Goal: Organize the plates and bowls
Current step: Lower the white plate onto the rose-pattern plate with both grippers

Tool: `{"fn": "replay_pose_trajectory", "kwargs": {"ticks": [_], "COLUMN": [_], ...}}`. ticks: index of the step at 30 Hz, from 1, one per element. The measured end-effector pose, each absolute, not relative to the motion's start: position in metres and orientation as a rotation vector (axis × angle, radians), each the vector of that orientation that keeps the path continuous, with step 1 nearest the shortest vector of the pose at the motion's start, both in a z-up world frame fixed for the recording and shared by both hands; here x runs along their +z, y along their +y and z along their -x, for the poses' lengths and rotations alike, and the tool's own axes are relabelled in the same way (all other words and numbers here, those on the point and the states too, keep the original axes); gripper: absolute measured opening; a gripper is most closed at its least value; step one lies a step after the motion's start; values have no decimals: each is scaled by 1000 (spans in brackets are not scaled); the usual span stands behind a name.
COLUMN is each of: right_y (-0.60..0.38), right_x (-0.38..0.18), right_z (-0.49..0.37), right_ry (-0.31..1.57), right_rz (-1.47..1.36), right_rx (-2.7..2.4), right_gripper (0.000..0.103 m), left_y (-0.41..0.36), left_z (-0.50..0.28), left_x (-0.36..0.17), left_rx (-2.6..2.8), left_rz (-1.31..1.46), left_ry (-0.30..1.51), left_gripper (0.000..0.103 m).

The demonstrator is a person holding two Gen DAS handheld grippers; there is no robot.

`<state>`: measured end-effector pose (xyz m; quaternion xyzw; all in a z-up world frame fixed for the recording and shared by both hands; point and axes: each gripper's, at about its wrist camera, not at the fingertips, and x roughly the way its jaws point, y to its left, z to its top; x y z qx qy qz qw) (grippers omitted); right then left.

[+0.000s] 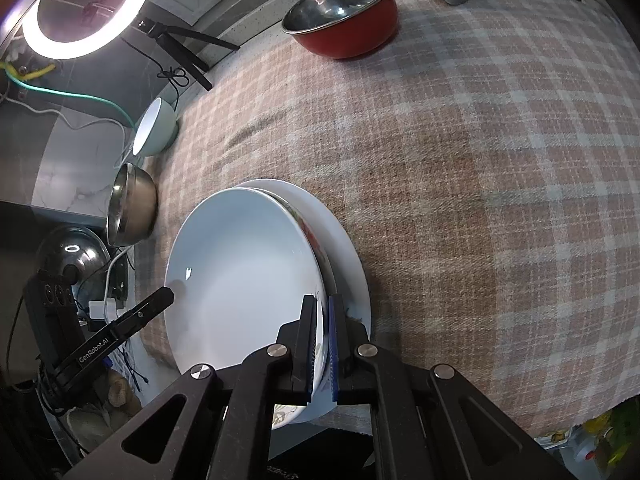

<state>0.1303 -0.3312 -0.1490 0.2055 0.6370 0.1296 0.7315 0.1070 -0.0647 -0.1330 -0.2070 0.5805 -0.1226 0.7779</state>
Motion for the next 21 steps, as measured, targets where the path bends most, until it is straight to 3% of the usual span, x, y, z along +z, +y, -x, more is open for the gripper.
{"fn": "replay_pose_trajectory", "kwargs": {"ticks": [21], "right_y": [-325], "right_x": [-145], "right_z": [-128], "right_ry": [1380], "right_rz": [-386], "right_rx": [299], "right_gripper": [8], "left_y": [-65], "left_z": [-104], "left_x": [-131], "left_rx": [-280], "left_rz": [432], "left_ry": [1242], "left_gripper": [10]}}
